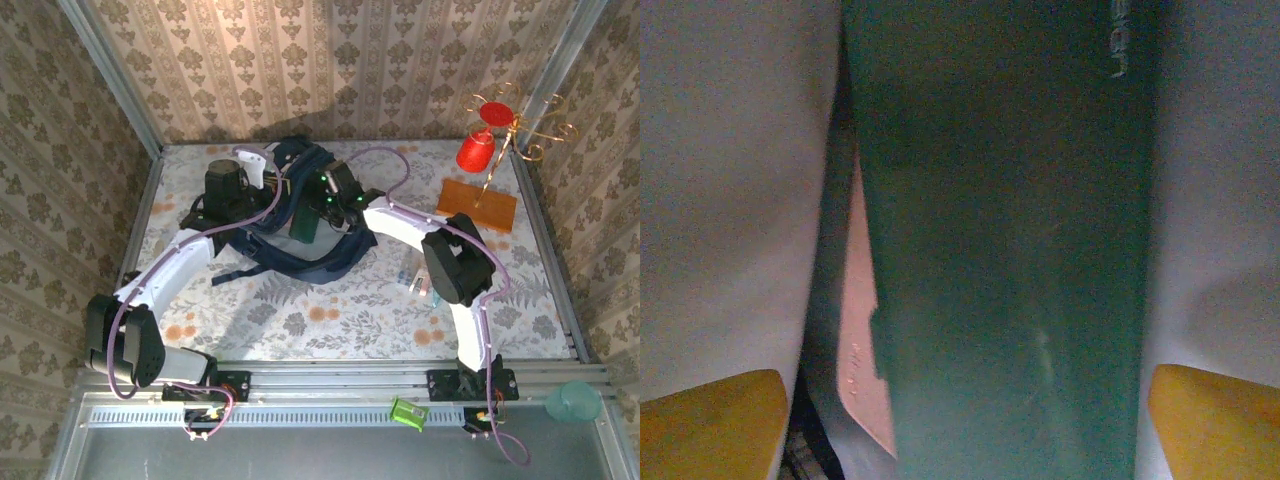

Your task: Pack the student bag

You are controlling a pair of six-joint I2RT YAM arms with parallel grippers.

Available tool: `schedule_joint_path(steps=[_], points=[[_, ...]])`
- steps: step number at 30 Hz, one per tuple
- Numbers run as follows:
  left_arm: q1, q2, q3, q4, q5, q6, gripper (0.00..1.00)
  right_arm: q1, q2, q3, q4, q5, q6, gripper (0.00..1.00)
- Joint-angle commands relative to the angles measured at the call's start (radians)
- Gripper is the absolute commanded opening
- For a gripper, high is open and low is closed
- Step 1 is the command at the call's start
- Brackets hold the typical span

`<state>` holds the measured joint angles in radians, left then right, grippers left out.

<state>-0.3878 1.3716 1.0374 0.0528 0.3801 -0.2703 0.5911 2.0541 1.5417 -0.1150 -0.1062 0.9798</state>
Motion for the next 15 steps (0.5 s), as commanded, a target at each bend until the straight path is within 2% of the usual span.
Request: schedule_joint_path(steps=[1,4,8,11,15], points=[[-0.011,-0.033,0.057,0.101,0.016,-0.032,0.00,-0.012,-0.075,-0.063,-0.021,0.010,-0.068,0.95],[-0.019,-0.035,0.044,0.101,-0.006,-0.046,0.00,-0.017,-0.148,-0.124,-0.062,-0.013,-0.157,0.95],[-0.042,-0.045,0.006,0.103,-0.083,-0.051,0.00,-0.026,-0.337,-0.307,-0.088,-0.008,-0.288,0.94],[-0.058,-0.045,-0.010,0.107,-0.108,-0.055,0.00,-0.035,-0.436,-0.396,-0.155,0.078,-0.335,0.92],[-0.099,-0.043,-0.030,0.104,-0.141,-0.058,0.00,-0.049,-0.434,-0.440,-0.197,0.231,-0.325,0.90]])
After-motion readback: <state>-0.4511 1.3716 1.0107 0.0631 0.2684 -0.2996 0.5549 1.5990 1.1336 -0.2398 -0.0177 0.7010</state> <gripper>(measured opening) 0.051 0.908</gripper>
